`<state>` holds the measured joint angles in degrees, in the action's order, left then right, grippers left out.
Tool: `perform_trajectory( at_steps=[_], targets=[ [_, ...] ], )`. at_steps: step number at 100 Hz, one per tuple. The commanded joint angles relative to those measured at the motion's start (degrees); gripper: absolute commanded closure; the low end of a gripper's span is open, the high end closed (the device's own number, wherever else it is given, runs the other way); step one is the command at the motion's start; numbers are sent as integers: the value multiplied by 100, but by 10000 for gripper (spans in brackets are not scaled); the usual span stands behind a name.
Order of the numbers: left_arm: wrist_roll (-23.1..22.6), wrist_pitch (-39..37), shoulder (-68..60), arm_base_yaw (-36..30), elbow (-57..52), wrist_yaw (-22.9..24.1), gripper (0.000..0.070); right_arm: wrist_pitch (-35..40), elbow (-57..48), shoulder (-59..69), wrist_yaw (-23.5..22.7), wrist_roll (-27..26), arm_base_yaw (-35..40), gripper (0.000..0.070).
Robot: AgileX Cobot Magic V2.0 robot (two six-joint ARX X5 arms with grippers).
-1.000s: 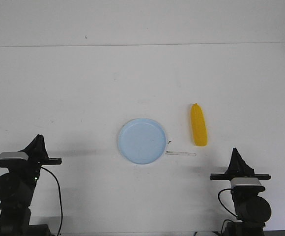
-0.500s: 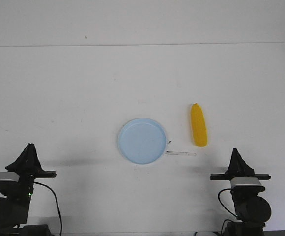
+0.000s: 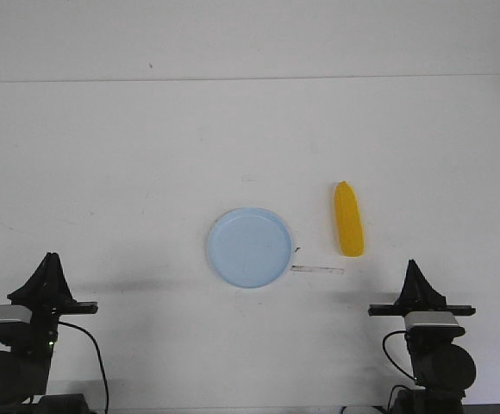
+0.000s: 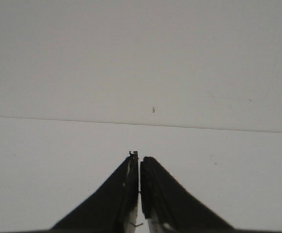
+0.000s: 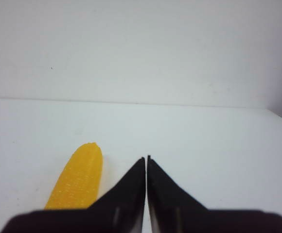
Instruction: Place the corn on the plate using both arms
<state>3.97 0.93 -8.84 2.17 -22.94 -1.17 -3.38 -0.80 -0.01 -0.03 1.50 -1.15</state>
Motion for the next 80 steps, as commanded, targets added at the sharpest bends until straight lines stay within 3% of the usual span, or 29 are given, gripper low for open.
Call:
perform_trajectory(
  at_steps=[1,16,36,46,55,68,80],
  targets=[
    [-50,-57,15,2,-46,35,698,-74,4,9,2,-17,7,692],
    [-48,-59,15,2,-46,35,698,-96,7,9,15,37,7,693],
    [-48,-57,15,2,-46,35,698,-190,4,9,476,142,2,693],
    [-48,-59,15,2,-46,35,698,-352,-85,11,579,-251,2,693],
    [-48,-59,15,2,-46,35,698,170,-461,66,603,-664,7,693],
    [-48,-59,15,2,-46,35,698,1287,-1248,428,601,-525,7,693],
    [-48,-59,15,2,-46,35,698,1574,-1832,940,592,-426,7,693]
  ],
)
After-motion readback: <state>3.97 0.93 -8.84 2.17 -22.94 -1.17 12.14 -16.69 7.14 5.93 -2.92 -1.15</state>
